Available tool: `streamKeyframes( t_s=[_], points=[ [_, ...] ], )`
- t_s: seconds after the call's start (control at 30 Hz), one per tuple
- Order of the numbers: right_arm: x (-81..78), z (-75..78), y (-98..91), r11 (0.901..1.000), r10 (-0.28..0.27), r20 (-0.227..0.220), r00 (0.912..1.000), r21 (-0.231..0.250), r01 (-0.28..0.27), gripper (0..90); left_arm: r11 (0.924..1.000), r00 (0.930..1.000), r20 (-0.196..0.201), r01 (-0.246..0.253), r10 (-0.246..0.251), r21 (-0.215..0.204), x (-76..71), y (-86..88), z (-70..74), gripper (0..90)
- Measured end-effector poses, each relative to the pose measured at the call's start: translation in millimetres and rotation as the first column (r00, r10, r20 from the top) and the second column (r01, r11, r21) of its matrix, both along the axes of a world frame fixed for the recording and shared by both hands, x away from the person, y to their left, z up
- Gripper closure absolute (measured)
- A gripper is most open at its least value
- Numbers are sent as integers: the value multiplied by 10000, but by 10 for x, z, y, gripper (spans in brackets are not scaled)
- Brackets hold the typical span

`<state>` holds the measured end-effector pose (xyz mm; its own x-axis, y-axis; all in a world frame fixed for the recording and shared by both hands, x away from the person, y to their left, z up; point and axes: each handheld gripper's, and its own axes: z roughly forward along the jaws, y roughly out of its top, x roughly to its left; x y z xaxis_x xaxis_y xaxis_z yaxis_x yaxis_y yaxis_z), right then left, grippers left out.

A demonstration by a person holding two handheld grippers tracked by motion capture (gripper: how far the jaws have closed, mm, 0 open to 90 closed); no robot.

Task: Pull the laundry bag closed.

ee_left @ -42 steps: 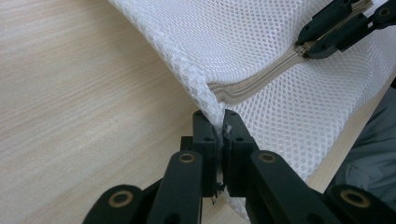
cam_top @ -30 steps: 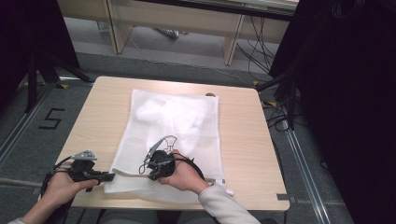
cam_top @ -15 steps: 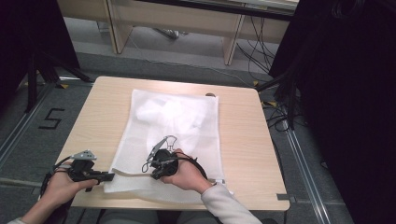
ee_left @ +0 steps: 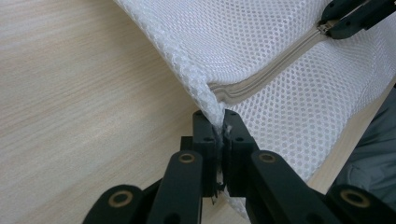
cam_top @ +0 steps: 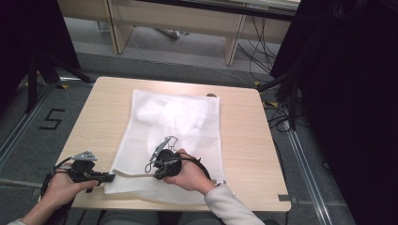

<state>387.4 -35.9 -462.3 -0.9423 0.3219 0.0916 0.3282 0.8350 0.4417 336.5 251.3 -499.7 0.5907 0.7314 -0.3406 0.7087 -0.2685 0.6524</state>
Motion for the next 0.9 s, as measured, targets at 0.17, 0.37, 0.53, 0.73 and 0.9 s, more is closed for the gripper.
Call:
streamKeyframes(
  t_s=[0.17, 0.37, 0.53, 0.73, 0.9],
  points=[
    [10, 2, -16, 9999, 110, 68, 9999, 84, -111, 824, 9999, 9999, -130, 74, -73, 86, 1, 10, 10, 852],
    [3, 2, -41, 9999, 91, 24, 10000, 126, -92, 823, 10000, 10000, -11, -40, 40, -13, -2, 0, 0, 852],
    [8, 16, -74, 10000, -18, 116, 9999, -60, 19, 823, 10000, 10000, -21, -30, 30, -9, -1, 2, 0, 852],
    [9, 26, -106, 9999, 20, 47, 10000, 104, -20, 824, 9999, 9999, -140, 74, -73, 136, 3, 12, 10, 852],
    [6, 35, -138, 9999, -120, -29, 9999, 113, 120, 824, 10000, 10000, -76, 13, -12, 95, 1, 9, 6, 852]
  ],
)
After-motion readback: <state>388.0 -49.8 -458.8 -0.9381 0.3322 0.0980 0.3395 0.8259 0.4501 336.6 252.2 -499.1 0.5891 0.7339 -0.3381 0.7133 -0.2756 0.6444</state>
